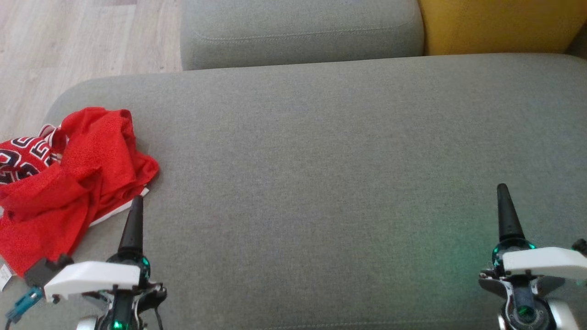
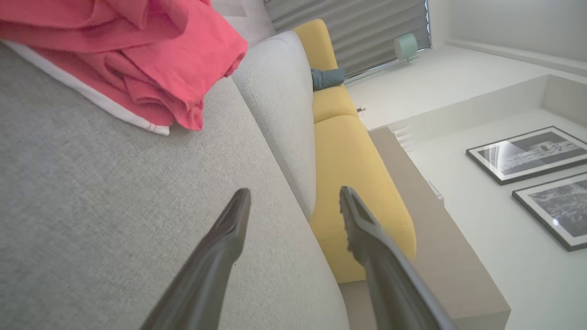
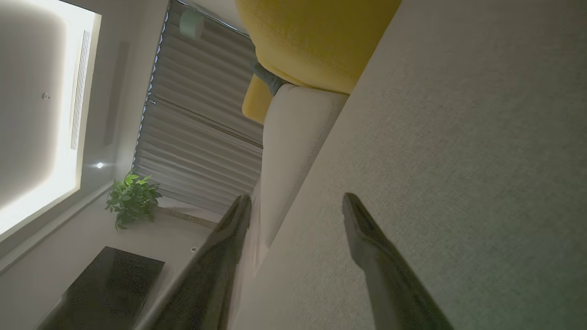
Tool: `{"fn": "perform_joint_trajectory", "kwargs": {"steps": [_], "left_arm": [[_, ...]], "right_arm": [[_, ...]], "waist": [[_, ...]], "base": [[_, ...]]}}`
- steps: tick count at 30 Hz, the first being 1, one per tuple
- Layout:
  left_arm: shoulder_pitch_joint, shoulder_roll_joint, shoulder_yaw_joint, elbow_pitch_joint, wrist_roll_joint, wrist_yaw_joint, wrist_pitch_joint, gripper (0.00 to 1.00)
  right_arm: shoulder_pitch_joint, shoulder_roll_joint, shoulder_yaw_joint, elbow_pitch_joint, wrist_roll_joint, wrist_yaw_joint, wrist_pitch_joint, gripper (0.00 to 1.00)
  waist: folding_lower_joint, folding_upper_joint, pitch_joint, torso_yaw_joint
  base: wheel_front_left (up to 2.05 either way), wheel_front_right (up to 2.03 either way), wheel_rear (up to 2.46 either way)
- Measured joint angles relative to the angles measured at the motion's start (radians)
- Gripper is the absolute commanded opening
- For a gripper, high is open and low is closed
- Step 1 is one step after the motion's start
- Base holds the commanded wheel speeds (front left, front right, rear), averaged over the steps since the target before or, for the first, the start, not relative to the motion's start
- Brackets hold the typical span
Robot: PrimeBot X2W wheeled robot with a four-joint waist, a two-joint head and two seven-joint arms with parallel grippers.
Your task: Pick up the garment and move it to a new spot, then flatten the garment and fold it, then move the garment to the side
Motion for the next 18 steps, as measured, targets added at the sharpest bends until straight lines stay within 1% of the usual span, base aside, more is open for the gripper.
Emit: {"fn": "perform_joint_trajectory", "kwargs": {"steps": [18], "left_arm": [[-0.01,0.008,-0.021,-0.03,0.29,-0.001,-0.052,1.0]], "right_arm": [[0.0,-0.006,0.045,-0.03,-0.272,0.0,-0.032,1.0]], "waist": [[0.0,0.0,-0.004,0.002]], "base": [[0.0,0.0,0.0]]}}
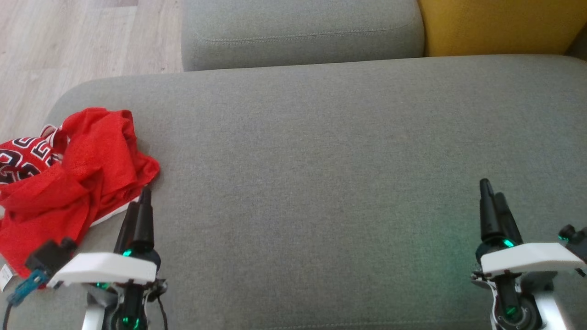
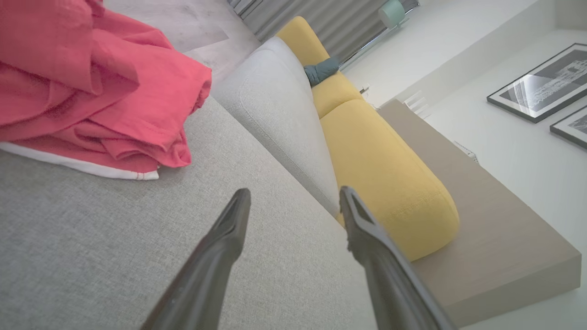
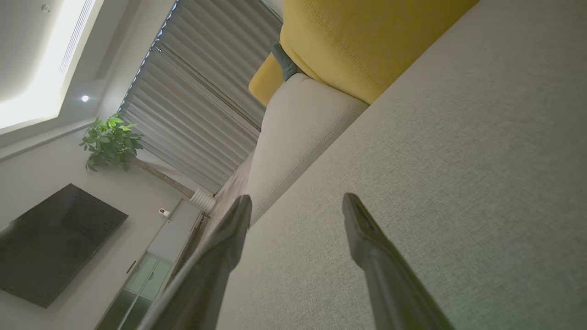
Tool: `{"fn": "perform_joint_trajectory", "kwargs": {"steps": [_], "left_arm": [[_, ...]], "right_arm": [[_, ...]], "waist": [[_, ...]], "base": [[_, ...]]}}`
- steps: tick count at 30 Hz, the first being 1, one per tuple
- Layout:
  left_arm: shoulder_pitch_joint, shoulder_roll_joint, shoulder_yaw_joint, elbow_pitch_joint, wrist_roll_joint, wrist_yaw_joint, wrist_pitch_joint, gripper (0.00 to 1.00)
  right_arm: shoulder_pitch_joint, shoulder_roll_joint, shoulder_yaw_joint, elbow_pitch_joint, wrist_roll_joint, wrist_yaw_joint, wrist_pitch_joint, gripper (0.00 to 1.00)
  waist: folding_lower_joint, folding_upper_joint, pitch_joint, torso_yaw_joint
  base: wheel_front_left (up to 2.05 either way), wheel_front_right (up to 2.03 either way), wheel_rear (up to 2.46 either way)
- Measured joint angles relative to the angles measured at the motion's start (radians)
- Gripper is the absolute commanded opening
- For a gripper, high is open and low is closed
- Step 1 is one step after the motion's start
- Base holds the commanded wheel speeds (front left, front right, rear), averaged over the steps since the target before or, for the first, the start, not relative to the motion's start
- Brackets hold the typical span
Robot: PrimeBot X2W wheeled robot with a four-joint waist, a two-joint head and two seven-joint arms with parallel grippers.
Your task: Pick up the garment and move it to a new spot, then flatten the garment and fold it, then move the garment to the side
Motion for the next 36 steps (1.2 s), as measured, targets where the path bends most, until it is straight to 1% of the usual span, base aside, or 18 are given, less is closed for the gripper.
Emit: {"fn": "perform_joint_trajectory", "kwargs": {"steps": [18,26,36], "left_arm": [[-0.009,0.005,-0.017,-0.009,0.243,0.0,-0.052,1.0],[-0.008,0.011,-0.04,-0.005,0.341,0.0,-0.072,1.0],[-0.008,0.014,-0.045,0.003,0.449,-0.001,-0.1,1.0]], "right_arm": [[-0.015,-0.005,0.047,-0.016,-0.235,0.0,-0.036,1.0],[-0.015,-0.012,0.061,-0.017,-0.336,0.0,-0.05,1.0],[-0.015,-0.014,0.073,-0.016,-0.449,0.0,-0.063,1.0]], "waist": [[0.0,0.0,-0.003,0.002],[0.0,0.0,-0.006,0.0],[0.0,0.0,-0.009,0.001]], "base": [[0.0,0.0,0.0],[0.0,0.0,0.0],[0.0,0.0,0.0]]}}
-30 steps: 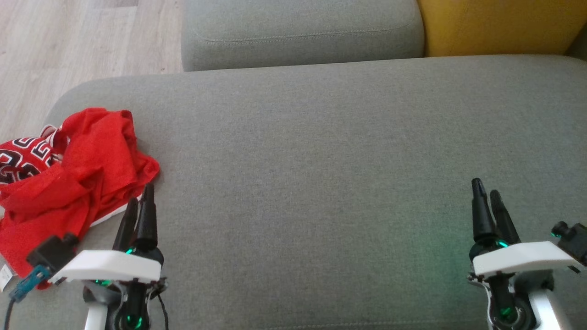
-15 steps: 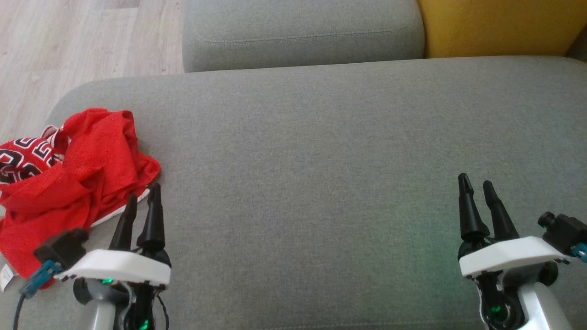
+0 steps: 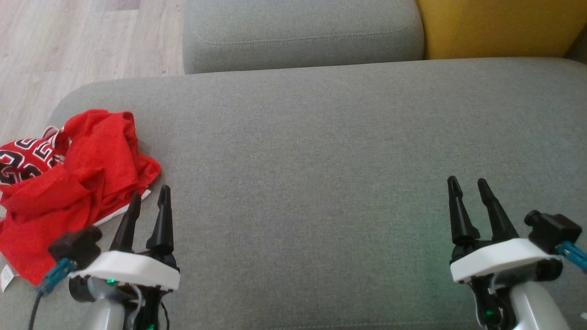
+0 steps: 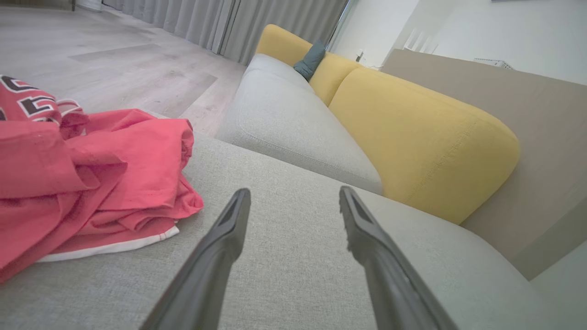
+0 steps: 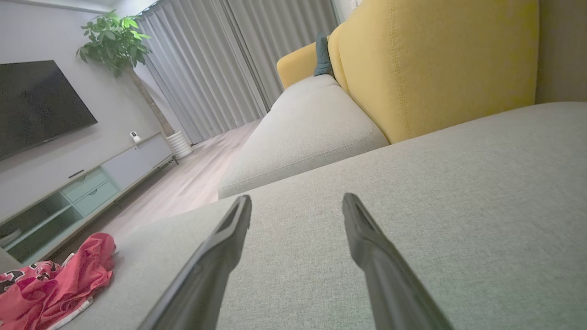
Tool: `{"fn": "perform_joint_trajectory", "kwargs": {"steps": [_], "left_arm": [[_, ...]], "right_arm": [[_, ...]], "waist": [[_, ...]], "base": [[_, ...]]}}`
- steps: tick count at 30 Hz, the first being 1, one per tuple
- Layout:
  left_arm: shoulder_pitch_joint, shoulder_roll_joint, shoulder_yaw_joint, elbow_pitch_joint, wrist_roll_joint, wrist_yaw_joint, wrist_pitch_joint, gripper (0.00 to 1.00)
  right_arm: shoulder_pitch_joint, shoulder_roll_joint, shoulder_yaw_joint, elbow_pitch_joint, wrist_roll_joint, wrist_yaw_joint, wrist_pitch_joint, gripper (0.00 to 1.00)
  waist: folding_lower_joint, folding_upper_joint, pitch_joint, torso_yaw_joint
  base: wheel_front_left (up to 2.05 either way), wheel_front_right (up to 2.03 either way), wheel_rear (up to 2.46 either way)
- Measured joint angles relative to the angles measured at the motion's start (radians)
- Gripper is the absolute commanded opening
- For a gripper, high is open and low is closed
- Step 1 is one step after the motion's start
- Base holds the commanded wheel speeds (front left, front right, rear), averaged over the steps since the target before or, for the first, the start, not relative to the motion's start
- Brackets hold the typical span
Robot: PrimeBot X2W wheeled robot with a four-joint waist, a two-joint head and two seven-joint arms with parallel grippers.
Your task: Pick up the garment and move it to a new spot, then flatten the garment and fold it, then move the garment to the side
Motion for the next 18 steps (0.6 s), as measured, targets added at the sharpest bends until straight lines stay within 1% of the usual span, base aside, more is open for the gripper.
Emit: {"fn": "perform_joint_trajectory", "kwargs": {"steps": [18], "left_arm": [[0.002,0.0,-0.016,0.027,0.212,-0.001,-0.051,1.0]], "right_arm": [[0.0,-0.005,0.022,0.019,-0.2,0.0,-0.035,1.0]], "waist": [[0.0,0.0,-0.001,0.0]], "base": [[0.0,0.0,0.0]]}}
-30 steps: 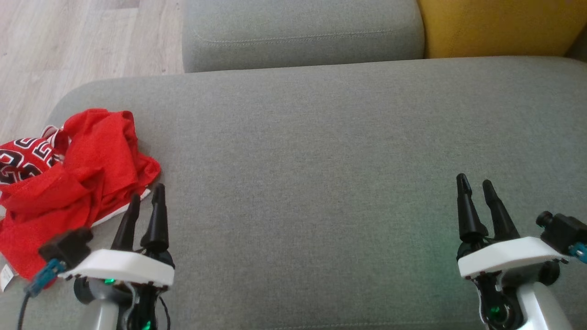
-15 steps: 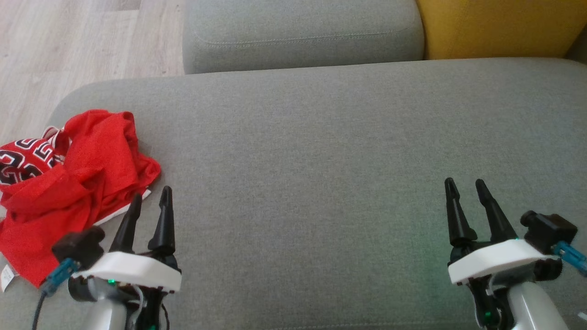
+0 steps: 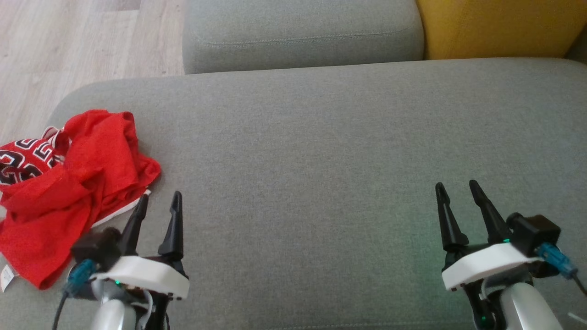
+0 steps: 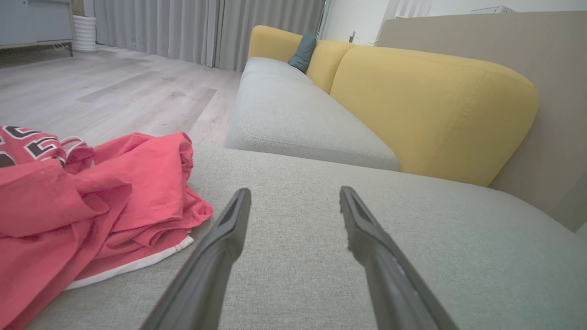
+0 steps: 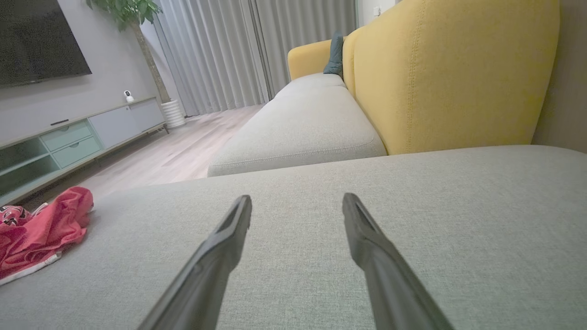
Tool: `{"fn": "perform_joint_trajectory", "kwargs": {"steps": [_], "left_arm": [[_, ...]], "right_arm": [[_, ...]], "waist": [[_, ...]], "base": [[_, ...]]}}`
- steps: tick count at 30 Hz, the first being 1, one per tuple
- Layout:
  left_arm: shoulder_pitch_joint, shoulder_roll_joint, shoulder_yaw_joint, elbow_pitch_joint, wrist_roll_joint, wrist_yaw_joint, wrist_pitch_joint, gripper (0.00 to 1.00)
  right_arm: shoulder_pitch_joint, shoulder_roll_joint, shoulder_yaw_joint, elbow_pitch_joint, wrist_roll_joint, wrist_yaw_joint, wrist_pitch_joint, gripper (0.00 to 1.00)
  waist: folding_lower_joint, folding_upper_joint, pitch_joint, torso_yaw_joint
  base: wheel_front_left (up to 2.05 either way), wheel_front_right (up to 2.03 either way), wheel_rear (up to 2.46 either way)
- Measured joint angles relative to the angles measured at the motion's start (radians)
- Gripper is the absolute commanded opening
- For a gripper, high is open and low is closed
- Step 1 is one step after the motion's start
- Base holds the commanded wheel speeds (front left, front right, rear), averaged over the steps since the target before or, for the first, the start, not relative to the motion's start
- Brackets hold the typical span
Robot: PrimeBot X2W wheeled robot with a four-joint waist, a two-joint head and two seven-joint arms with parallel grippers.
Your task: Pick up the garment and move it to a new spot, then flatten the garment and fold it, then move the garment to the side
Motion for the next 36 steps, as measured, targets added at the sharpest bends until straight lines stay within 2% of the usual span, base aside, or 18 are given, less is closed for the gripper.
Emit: {"fn": "perform_joint_trajectory", "kwargs": {"steps": [16,36], "left_arm": [[0.0,0.001,-0.013,0.026,0.197,0.0,-0.044,1.0],[0.0,-0.001,-0.009,0.046,0.198,-0.004,-0.044,1.0]], "right_arm": [[0.0,0.006,0.0,0.018,-0.141,0.0,-0.029,1.0],[0.0,0.019,-0.007,0.035,-0.122,0.0,-0.034,1.0]], "waist": [[0.0,0.0,0.001,0.0],[0.0,0.0,0.005,0.001]], "base": [[0.0,0.0,0.0],[0.0,0.0,0.0]]}}
